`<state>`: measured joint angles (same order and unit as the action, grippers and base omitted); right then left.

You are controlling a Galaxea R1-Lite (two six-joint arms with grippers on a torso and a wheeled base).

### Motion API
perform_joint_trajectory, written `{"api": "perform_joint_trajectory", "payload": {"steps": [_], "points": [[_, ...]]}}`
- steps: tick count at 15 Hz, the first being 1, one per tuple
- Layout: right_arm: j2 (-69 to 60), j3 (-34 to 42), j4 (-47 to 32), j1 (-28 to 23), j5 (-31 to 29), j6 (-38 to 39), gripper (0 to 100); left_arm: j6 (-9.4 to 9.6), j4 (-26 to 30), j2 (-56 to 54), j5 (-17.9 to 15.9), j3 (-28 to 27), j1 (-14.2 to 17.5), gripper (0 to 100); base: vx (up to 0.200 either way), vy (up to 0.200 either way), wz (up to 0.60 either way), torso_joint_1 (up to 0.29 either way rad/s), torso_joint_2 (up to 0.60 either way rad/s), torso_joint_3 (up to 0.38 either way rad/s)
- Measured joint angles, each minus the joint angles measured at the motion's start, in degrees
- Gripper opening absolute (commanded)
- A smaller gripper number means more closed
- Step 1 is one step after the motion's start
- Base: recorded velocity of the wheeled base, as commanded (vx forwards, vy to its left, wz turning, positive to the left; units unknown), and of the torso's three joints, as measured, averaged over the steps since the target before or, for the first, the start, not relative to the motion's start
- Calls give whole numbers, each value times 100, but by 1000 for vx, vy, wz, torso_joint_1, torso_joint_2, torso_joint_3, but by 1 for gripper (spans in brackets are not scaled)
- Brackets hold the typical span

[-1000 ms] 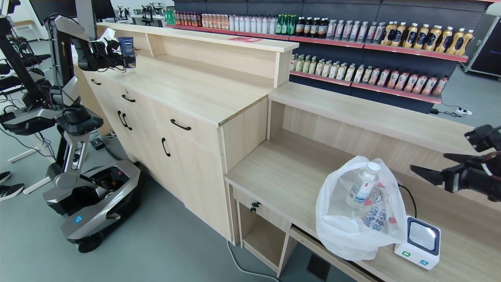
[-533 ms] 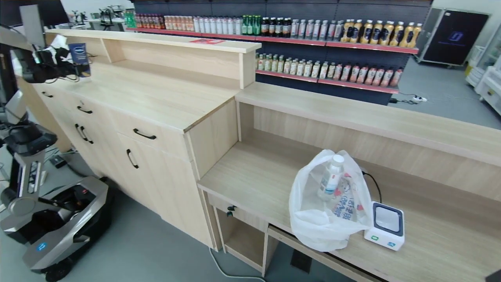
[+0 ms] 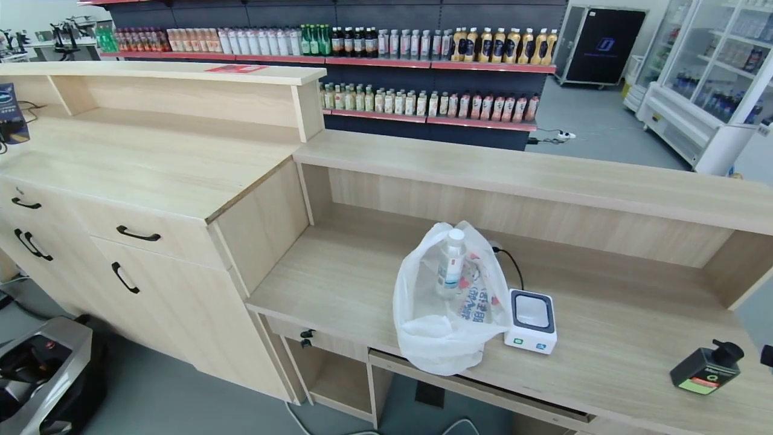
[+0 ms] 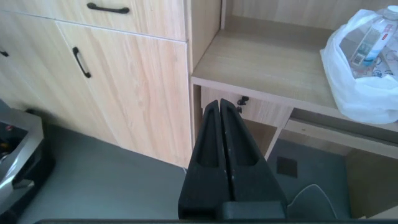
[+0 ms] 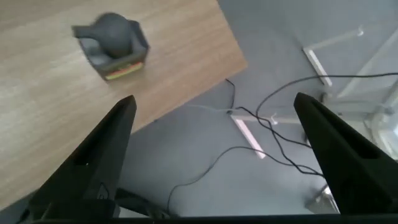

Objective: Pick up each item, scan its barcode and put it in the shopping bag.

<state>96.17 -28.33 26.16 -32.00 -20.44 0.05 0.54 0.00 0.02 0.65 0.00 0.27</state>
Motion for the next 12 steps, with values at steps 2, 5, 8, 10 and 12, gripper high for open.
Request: {"api": "perform_joint_trajectory", "payload": {"steps": [2,5,8,10,12], "points": [[501,20,730,94,224,154,100,0,0,0,1,0,-5,0,0,0,0,0,0,0],[1213,66,1582,235,406,310,100,0,0,0,0,0,-6,0,0,0,0,0,0,0],[1701,152,1768,395,430,673,100,-2,0,0,0,0,-2,0,0,0,0,0,0,0],[1909,179,1813,400,428,708,100,0,0,0,-2,0,-5,0,0,0,0,0,0,0],[2081,168,2066,419,540,731,100,-2,0,0,1,0,-2,0,0,0,0,0,0,0]]}}
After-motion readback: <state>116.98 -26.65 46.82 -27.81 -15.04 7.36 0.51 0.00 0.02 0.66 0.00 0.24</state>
